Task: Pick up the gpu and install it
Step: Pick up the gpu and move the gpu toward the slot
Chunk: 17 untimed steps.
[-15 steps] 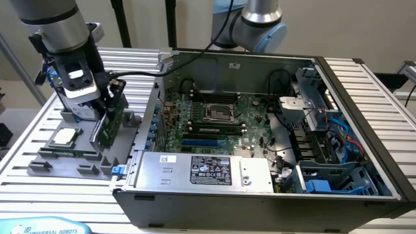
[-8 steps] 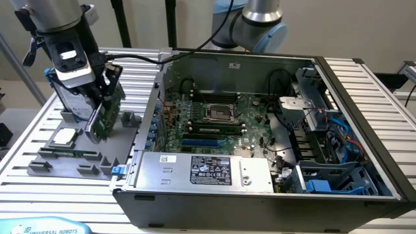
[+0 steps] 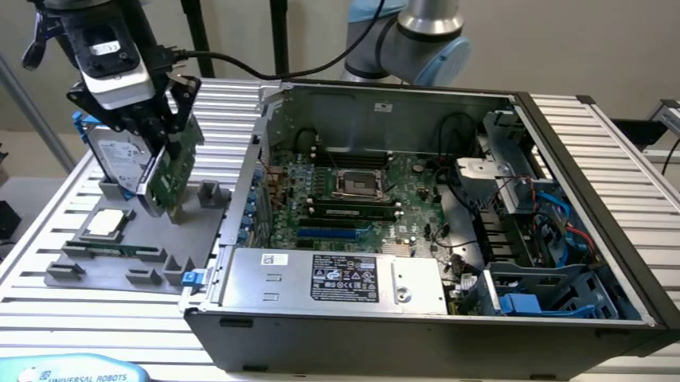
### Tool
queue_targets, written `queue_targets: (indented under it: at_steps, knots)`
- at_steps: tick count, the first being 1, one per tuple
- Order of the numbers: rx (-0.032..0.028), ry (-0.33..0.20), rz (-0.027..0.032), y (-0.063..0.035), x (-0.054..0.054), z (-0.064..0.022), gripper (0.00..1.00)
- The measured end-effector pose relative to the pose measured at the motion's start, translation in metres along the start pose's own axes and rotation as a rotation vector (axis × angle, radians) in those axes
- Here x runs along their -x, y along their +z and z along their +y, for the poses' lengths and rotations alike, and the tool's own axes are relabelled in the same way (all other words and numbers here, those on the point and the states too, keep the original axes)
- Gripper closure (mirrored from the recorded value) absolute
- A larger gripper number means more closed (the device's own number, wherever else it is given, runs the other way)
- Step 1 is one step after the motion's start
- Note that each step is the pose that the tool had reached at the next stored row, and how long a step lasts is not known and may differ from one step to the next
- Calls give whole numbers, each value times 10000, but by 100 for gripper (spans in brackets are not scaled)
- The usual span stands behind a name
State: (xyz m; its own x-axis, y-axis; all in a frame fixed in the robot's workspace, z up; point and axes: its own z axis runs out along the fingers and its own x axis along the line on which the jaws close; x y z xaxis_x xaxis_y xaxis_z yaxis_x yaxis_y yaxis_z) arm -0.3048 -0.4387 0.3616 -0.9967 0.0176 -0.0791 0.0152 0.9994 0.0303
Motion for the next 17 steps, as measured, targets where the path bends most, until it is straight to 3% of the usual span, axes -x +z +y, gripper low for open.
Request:
queue_targets:
  at_steps: [6, 11, 14, 17]
  knots:
    - [59, -97, 36, -259, 187, -3, 74]
    - [70, -126, 95, -470, 400, -3, 74]
    - [69, -126, 159, -587, 545, -3, 74]
    - [70, -123, 275, -666, 691, -4, 74]
